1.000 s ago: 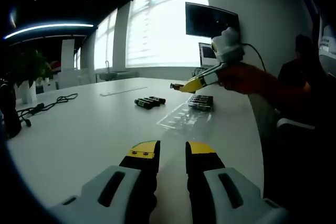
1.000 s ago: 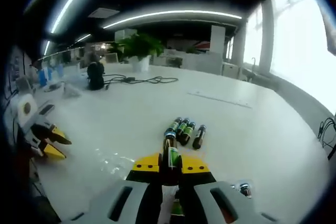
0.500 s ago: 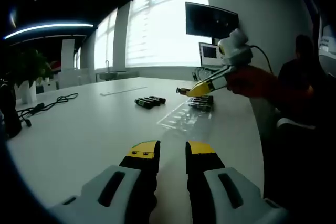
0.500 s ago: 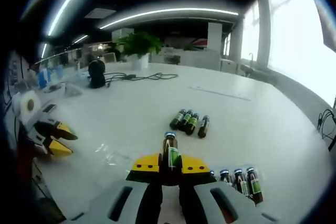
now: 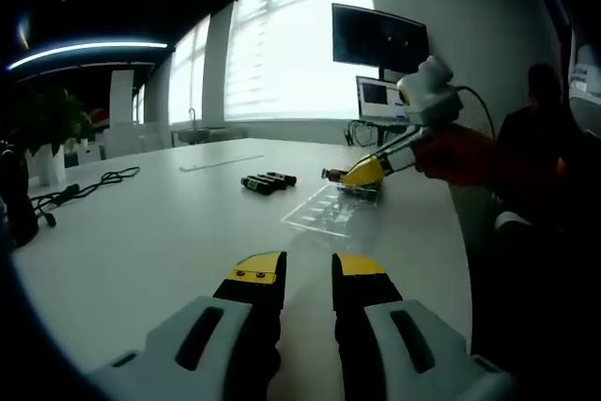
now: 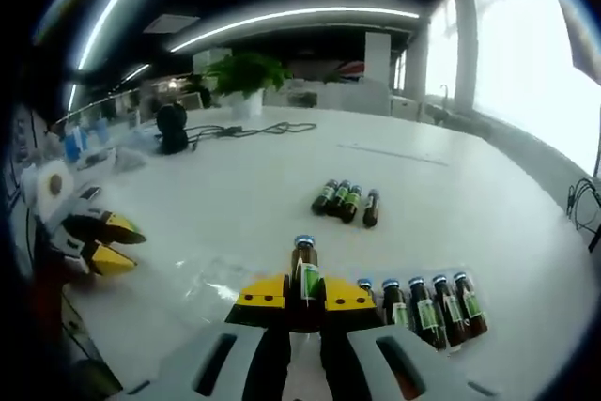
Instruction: Grip medicine bottles put into box
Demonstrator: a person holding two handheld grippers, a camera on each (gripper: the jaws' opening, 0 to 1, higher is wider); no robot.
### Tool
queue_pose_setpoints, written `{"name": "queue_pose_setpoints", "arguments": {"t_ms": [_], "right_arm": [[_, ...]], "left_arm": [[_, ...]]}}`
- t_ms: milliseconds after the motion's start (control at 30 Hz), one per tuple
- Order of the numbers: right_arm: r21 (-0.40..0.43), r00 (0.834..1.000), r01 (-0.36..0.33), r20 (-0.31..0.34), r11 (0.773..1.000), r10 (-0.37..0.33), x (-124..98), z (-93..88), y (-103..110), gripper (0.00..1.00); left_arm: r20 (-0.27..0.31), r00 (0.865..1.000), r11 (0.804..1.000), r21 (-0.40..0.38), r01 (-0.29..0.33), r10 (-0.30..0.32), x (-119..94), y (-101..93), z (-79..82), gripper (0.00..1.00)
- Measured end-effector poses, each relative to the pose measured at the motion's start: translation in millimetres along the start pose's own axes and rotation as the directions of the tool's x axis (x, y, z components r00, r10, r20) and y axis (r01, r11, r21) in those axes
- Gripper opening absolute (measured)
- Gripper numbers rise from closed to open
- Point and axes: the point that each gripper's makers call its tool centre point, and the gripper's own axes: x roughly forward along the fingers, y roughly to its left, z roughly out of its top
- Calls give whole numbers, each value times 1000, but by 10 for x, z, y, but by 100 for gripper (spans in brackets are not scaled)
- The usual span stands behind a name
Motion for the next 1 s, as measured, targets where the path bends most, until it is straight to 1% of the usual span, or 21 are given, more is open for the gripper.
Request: {"name": "queue_pose_setpoints", "arguments": {"t_ms": [233,533,633,800,900,1000], "right_arm": [[-14,999,37,-3,999,-37,-11,-37,-8,7],[-8,998,56,-14,998,-56,16,-91,-17,8],[-18,998,58,-18,998,-58,24,-97,-8,8],[-7,998,51,-24,999,-51,52,-126,16,8],[-3,998,59,-5,998,-59,54,-113,7,8],[-5,999,53,-5,999,-53,60,-123,19,8]], "left_arm": [[1,1000,1000,-1,1,-1,0,-1,-1,13],[-1,1000,1000,1,1,-1,1,-2,-4,13],[-2,1000,1000,1,2,-2,1,-2,-7,13],[-3,1000,1000,0,2,-2,-2,-1,-8,13],[-3,1000,1000,1,1,-1,-4,-1,-8,13],[-3,1000,1000,2,2,-2,-4,-3,-8,13]]}}
